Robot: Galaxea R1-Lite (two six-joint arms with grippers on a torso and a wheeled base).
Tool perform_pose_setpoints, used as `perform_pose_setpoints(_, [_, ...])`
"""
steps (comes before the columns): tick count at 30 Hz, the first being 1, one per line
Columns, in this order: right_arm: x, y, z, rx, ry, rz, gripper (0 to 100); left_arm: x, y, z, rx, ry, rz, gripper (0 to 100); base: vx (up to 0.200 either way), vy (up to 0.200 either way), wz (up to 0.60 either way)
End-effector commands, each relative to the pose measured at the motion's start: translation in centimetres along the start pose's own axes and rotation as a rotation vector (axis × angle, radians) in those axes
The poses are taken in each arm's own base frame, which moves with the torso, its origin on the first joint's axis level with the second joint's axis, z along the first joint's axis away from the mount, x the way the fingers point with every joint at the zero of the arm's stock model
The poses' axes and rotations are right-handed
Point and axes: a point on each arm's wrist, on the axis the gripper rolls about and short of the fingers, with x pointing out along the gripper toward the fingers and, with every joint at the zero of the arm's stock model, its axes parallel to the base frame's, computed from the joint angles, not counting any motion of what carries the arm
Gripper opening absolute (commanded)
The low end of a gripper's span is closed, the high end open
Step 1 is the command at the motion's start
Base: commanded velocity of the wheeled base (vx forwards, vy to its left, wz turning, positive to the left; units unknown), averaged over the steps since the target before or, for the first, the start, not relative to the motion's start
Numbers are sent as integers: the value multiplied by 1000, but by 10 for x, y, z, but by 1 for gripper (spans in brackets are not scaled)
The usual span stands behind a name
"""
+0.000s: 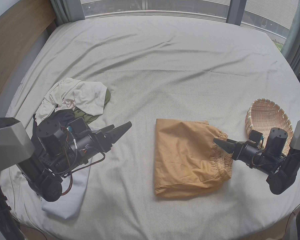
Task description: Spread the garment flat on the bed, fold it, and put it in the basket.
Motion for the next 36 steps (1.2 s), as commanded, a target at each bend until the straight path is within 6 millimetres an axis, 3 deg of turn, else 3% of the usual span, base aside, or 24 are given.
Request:
perform_pose_setpoints(1, [9,-8,-9,11,23,-10,100,1,0,-3,-6,11,0,100,0,0,0])
perform_pose_setpoints(3, [10,-8,-8,9,19,-9,100,1,0,-3,-7,11,0,100,0,0,0])
perform_pose_setpoints(4, [10,-8,-8,9,19,-9,0,1,0,-3,-7,11,0,100,0,0,0])
perform_pose_setpoints(20, [5,-10,-5,9,1,-46,0,3,1,-9,-11,27,3,100,0,0,0])
perform_pose_setpoints(36, [5,-24,-7,-7,-13,-133,0,9,8,-31,-30,88,22,100,0,0,0])
